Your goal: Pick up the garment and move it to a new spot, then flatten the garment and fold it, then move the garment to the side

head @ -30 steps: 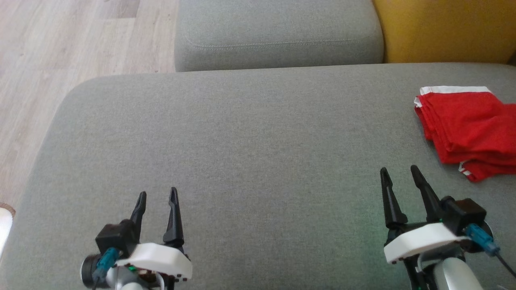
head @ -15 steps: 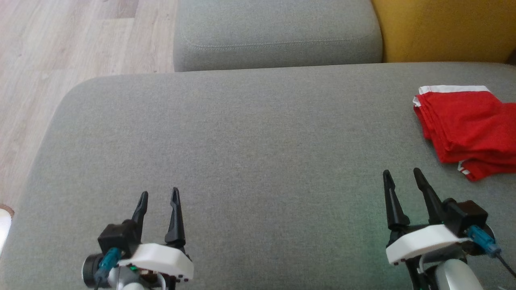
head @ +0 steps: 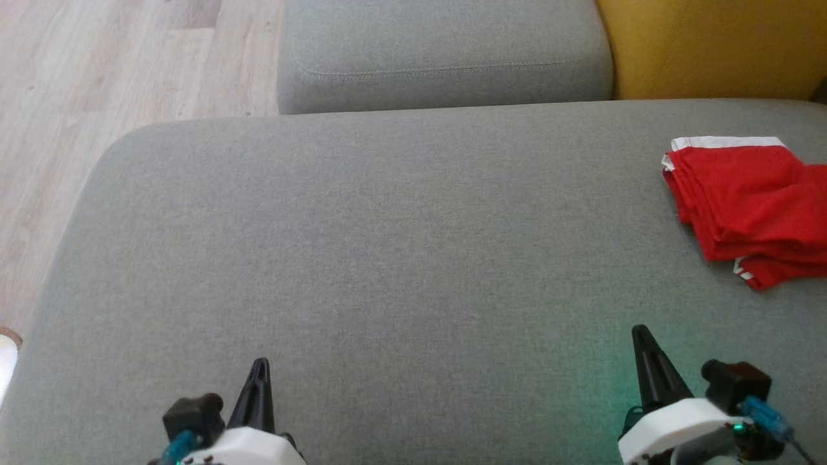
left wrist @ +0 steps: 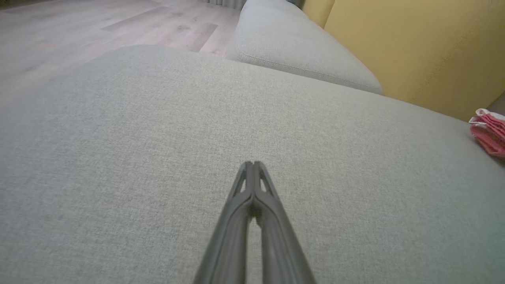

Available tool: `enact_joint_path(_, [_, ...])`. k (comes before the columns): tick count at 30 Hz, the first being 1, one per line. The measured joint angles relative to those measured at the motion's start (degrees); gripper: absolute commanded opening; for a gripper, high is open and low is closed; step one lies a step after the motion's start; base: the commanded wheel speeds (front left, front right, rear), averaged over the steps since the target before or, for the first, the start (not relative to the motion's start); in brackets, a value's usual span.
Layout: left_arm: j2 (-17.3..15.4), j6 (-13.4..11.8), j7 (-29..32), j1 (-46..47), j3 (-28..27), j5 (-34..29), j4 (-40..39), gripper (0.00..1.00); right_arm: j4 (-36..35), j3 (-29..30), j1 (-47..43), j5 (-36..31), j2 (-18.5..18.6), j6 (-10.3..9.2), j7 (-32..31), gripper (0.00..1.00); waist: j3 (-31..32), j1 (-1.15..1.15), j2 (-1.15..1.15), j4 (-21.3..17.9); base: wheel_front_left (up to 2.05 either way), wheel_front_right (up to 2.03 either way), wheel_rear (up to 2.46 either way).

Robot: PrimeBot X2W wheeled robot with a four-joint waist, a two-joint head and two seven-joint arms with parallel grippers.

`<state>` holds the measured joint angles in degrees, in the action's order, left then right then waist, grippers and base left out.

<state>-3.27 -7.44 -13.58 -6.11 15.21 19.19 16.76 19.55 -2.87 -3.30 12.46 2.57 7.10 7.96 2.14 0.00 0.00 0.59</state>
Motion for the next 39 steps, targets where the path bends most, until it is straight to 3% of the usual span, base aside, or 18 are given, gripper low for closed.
enact_joint_path(39, [-0.19, 4.64, 5.54, 2.76, -4.99, 25.06, -0.05, 0.00, -1.01, 3.48, 1.77, 26.16, -0.01, 0.00, -4.79, 0.00, -0.77, 0.00, 0.00, -0.19, 0.00, 0.00, 0.00])
